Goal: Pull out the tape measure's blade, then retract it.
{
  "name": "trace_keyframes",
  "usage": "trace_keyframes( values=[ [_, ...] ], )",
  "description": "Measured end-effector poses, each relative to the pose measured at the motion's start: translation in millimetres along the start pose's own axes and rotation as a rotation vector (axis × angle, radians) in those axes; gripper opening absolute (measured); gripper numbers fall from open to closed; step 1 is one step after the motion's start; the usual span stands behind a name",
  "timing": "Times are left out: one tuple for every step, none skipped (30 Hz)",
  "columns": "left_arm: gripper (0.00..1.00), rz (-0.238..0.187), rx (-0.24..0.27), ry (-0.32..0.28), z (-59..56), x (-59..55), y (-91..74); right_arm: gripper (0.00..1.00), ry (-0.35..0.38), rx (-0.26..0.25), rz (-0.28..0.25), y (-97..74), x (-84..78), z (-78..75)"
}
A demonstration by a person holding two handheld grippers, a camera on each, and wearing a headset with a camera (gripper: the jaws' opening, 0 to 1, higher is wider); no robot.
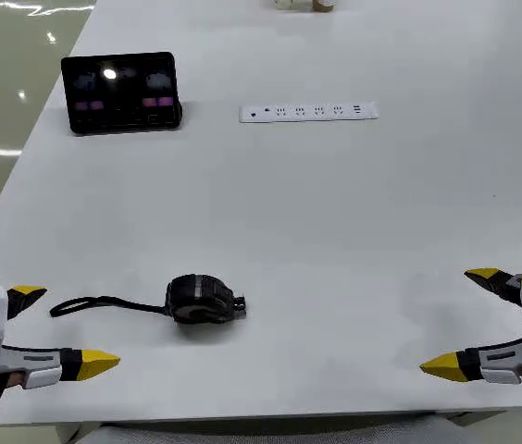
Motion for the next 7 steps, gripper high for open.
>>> trace_keyframes(
  values=[
    [0.99,0.001,-0.002,-0.004,0.1,0.1,-0.2,0.99,0.001,0.000,0.000,-0.2,-0.1,0.3],
    [0.99,-0.005,-0.001,-0.006,0.5,1.0,-0.3,0.99,0.000,0.000,0.000,-0.2,-0.6,0.5],
    [0.99,-0.005,-0.001,-0.006,0.4,1.4,-0.3,0.99,0.001,0.001,0.002,-0.1,-1.2,0.4],
    [0.99,-0.007,-0.001,-0.005,-0.4,2.3,-0.7,0.99,0.002,0.003,0.003,-0.1,-1.6,0.6],
    [0.99,-0.008,-0.002,-0.004,-1.0,2.6,-0.9,0.99,0.001,0.004,0.003,-0.1,-1.6,0.9],
    [0.99,-0.008,-0.001,-0.002,-0.8,2.6,-0.7,0.99,0.000,0.004,0.003,0.0,-1.6,0.9],
    [0.99,-0.009,-0.001,-0.002,-0.7,2.8,-0.9,0.99,-0.001,0.004,0.003,0.1,-1.7,0.8]
  ],
)
Point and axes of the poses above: the centre of the closed fingertips' face, and the gripper's own axes: y roughly forward along the fingers, z roughly to its left, x roughly out of its top, the point moved 7 cm from there along -y, roughly backward along the fingers, and after that the axes turned 12 degrees about -x, right-handed, at the moved point
